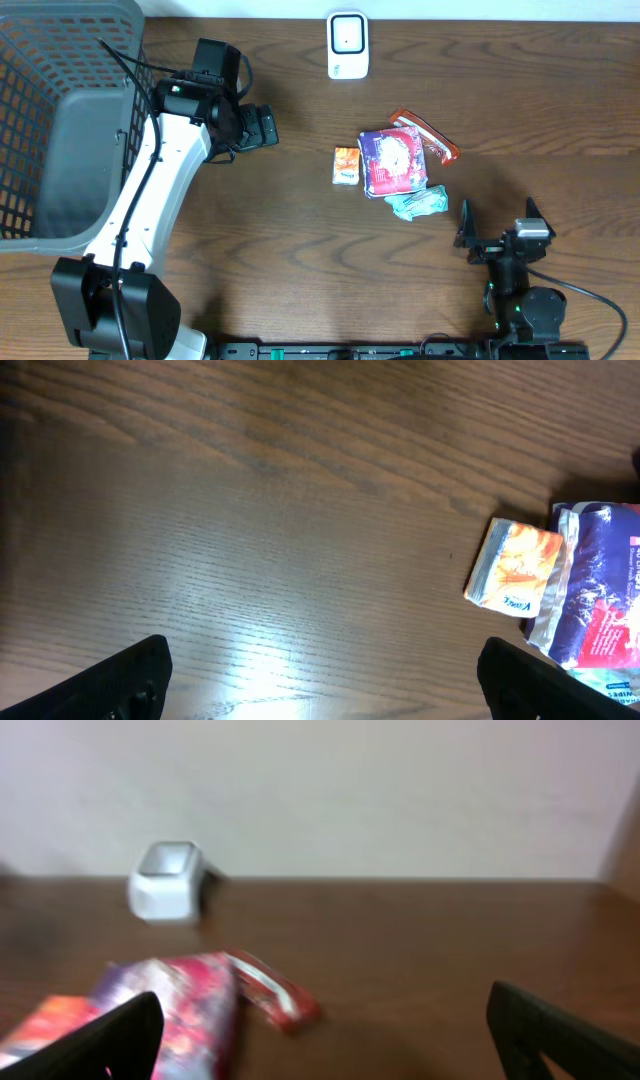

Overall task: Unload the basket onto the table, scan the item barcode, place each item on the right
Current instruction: 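Raise the right gripper and move it toward the pile of items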

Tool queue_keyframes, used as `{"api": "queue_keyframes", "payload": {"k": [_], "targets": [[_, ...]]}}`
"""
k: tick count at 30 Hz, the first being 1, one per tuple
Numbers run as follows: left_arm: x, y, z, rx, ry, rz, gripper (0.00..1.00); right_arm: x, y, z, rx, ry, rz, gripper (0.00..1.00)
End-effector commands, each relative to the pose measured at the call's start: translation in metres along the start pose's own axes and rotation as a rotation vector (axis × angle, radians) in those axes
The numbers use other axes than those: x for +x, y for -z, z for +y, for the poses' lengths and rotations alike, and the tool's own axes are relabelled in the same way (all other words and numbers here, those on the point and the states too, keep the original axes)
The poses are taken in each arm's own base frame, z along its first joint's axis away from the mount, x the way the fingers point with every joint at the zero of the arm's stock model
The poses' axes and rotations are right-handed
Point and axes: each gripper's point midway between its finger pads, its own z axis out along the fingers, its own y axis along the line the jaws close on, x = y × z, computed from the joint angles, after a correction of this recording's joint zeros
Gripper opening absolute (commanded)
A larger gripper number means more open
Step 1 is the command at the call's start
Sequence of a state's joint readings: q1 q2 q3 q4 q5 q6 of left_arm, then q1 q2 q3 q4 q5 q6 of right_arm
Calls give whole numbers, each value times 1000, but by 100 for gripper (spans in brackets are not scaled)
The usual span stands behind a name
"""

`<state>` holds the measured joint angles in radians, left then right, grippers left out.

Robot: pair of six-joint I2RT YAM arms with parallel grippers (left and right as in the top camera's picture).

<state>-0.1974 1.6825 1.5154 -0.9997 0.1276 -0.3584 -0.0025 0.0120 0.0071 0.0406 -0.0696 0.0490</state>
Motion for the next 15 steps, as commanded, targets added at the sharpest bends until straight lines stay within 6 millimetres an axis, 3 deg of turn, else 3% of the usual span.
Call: {"api": "queue_keyframes", "payload": {"k": [1, 3, 7, 11, 15], "targets": [[3, -3, 4, -16, -13, 13, 98, -10, 11, 61, -360, -267, 11, 99], [3, -3, 4, -17, -13, 12, 98, -6, 26, 91, -554, -376, 91, 99], [3, -3, 4, -16, -13, 13, 98, -33, 32, 97, -613, -583, 60, 99], [3, -3, 4, -16, -13, 13, 98, -87, 48, 101, -695, -517, -141, 99], [3, -3, 4, -16, -13, 13, 98, -127, 52, 98, -650, -409, -195, 99]]}}
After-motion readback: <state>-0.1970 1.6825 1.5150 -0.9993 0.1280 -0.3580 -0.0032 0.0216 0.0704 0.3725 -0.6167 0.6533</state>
